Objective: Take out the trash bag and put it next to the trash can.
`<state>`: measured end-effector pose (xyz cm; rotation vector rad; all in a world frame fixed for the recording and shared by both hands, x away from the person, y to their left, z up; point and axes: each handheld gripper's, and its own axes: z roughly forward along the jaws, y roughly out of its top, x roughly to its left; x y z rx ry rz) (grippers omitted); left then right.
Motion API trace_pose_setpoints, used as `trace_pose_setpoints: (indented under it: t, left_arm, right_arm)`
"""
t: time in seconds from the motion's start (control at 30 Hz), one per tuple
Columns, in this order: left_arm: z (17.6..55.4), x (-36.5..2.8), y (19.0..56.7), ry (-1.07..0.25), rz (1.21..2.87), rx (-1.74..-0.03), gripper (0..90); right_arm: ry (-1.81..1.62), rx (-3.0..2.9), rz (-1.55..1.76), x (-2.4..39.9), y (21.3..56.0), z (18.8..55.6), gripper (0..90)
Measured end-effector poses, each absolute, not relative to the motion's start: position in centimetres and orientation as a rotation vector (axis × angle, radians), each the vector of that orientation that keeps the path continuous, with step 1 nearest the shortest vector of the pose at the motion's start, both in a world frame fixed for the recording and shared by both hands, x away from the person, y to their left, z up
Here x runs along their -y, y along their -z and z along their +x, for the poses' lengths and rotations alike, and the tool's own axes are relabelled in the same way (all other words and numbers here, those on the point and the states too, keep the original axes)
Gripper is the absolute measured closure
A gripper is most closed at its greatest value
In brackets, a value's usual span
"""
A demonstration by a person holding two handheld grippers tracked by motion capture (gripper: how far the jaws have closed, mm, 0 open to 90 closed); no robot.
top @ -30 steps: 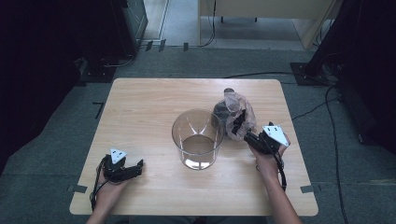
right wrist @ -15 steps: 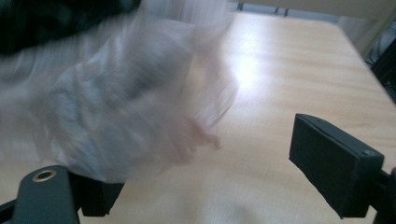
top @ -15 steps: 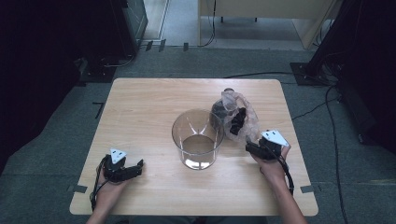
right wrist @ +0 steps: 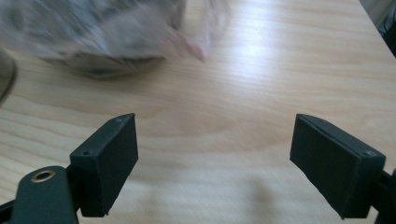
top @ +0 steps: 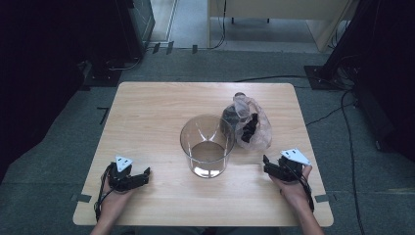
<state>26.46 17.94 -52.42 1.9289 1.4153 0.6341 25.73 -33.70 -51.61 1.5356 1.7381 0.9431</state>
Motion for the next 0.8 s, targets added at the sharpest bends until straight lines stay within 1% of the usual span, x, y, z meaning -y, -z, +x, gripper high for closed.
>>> trace_pose_setpoints:
  t: [0.3,0.8]
  left_arm:
    - [26.5,-17.9,52.4,-0.634,1.928,-1.416,13.0]
    - [26.4,-18.0,52.4,-0.633,1.929,-1.415,12.9]
  right_arm:
    - [-0.884,-1.681,1.622,37.0,52.0,23.2,15.5]
    - [-0.779,-1.777,1.680,40.1,52.6,21.0,15.3]
